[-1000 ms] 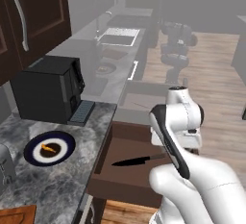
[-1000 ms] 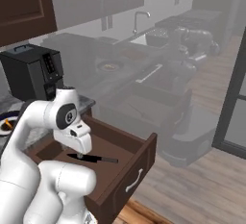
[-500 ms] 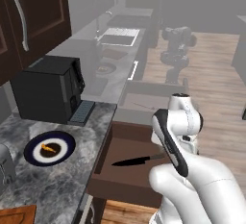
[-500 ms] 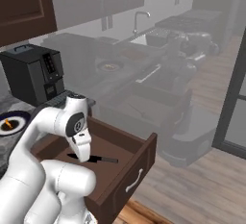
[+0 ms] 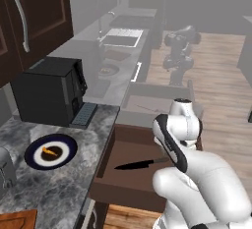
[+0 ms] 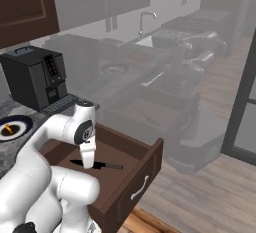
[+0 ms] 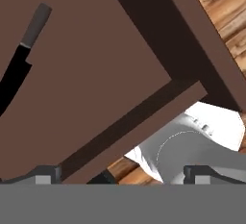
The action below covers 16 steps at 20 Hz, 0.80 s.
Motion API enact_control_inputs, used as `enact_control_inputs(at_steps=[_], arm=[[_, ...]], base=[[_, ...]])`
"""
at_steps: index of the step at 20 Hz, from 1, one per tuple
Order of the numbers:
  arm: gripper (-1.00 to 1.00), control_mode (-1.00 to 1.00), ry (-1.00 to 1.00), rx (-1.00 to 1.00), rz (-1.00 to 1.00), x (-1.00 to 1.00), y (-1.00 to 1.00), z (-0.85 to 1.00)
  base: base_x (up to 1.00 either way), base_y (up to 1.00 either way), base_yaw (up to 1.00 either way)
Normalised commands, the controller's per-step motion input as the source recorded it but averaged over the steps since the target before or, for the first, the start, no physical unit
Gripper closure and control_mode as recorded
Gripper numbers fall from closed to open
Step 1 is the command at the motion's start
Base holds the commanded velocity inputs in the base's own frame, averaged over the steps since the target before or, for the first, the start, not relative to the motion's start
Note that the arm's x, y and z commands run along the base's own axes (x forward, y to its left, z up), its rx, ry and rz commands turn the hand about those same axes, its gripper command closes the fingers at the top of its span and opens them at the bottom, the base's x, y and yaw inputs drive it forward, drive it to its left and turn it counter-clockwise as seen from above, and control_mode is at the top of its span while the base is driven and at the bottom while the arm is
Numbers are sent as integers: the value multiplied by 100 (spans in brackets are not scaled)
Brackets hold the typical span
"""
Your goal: Pick up the knife from the drawer and place it on the cutting board. Then place the meat from the plate to the cutting board.
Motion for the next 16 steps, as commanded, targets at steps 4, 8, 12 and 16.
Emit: enact_control_inputs(at_steps=[4, 8, 12, 16], arm=[[-100, -100, 5, -7, -4, 38, -4, -15], [-100, -100, 10, -7, 0, 42, -14, -20], [-100, -100, 17, -3, 0, 41, -13, -19], [-100, -100, 11, 0, 0, 32, -15, -26]], base=[[0, 0, 0], [0, 0, 0], [0, 0, 0], [0, 0, 0]])
